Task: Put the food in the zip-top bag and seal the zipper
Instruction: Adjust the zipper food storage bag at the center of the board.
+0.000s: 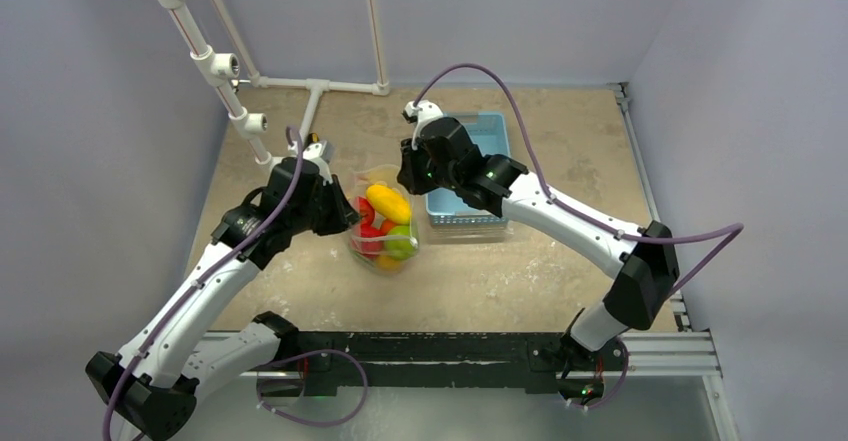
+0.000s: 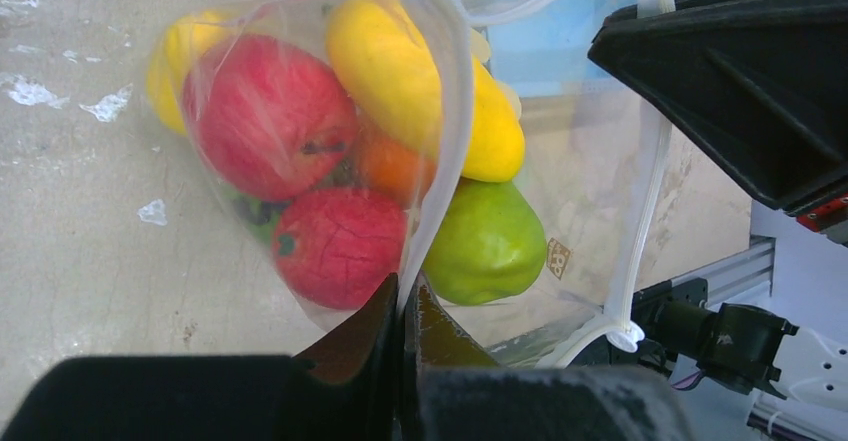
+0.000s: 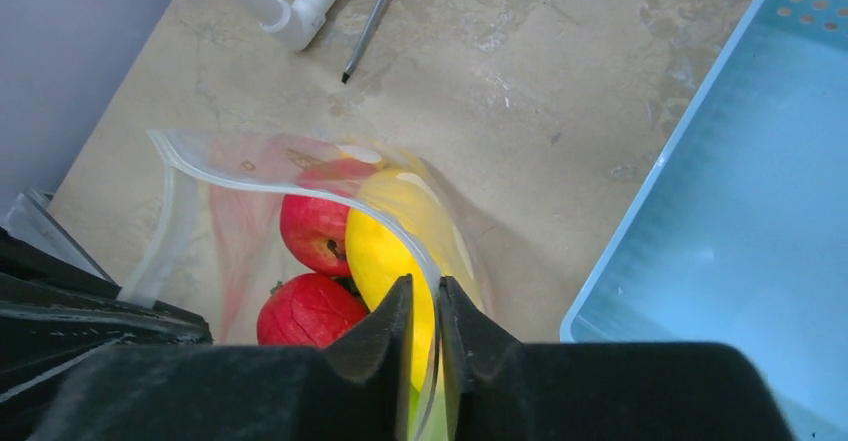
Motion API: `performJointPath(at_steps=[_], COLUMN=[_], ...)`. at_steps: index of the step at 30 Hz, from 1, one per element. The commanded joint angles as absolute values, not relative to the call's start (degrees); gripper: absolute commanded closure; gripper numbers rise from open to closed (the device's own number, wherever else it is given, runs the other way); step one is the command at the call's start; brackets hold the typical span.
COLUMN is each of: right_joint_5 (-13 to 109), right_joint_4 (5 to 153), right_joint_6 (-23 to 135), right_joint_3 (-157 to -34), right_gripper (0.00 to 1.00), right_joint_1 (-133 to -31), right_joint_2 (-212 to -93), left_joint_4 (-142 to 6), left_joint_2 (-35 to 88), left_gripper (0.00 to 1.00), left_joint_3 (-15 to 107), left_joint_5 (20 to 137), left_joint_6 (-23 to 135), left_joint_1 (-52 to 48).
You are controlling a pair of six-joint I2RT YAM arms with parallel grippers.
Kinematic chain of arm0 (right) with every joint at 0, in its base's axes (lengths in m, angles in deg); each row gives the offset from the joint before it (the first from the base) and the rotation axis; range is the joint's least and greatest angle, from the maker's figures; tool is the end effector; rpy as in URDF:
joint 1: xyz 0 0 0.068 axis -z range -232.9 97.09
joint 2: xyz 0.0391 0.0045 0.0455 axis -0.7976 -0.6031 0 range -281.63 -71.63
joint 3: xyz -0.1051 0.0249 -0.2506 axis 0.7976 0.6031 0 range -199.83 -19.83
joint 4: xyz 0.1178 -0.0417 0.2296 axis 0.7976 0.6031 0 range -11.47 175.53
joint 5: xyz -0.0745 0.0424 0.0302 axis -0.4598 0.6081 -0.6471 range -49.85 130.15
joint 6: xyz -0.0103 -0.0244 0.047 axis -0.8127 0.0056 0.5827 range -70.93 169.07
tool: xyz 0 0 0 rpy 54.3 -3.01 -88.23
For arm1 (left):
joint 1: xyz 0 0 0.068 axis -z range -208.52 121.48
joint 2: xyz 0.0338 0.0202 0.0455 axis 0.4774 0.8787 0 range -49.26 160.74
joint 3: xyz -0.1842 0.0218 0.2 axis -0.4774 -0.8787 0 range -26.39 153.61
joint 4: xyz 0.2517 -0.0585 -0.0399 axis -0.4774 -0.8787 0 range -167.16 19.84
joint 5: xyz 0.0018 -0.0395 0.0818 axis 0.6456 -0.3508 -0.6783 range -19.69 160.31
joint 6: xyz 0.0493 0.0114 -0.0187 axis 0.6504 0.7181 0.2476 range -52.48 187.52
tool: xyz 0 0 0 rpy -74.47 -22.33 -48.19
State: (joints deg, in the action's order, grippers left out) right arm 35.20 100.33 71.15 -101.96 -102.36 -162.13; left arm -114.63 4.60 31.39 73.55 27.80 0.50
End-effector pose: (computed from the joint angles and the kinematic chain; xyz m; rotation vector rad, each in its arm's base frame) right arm 0.2415 0.2777 0.3462 -0.4599 2.1158 0.6519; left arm 0.1634 -0.0929 0.3321 -0.1907 2.3666 -0.6728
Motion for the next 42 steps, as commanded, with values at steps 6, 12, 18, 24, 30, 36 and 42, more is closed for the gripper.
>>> performJointPath(at_steps=[6, 12, 18, 24, 30, 36, 42], right_joint_5=[35.7, 37.8, 40.0, 39.5, 36.3, 31.6, 28.3], right_joint_4=[98.0, 96.5, 95.9, 98.6, 102.0, 104.1, 103.1], right_joint_6=[70.8, 73.4, 75.5, 77.2, 80.1, 82.6, 83.7], right_joint_3=[-103.8, -97.4, -90.9, -86.6, -84.2, -82.0, -82.3], right_gripper=[0.59, 0.48, 0.4, 0.35, 0.34, 0.34, 0.36], right_joint_1=[-102.7, -103.5, -106.2, -110.4, -114.0, -116.5, -118.4], right_joint_2=[-156.0, -149.1, -141.6, -137.4, -135.8, -137.5, -140.5], left_joint_4=[-110.6, -110.3, -109.8, -109.3, -109.3, -108.6, -108.9], left_joint_2=[1.8, 1.7, 2.0, 2.2, 1.9, 1.5, 1.6], left_gripper=[1.0, 1.0, 1.0, 1.0, 1.0, 1.0, 1.0], left_joint_3=[28.9, 28.1, 27.9, 27.9, 27.7, 27.2, 27.1], left_joint_5=[72.7, 72.7, 72.7, 72.7, 72.5, 73.0, 73.2], left_joint_6=[23.0, 22.3, 22.2, 22.2, 22.0, 21.5, 21.4], left_joint_1=[0.7, 0.7, 0.6, 0.7, 0.7, 0.6, 0.7])
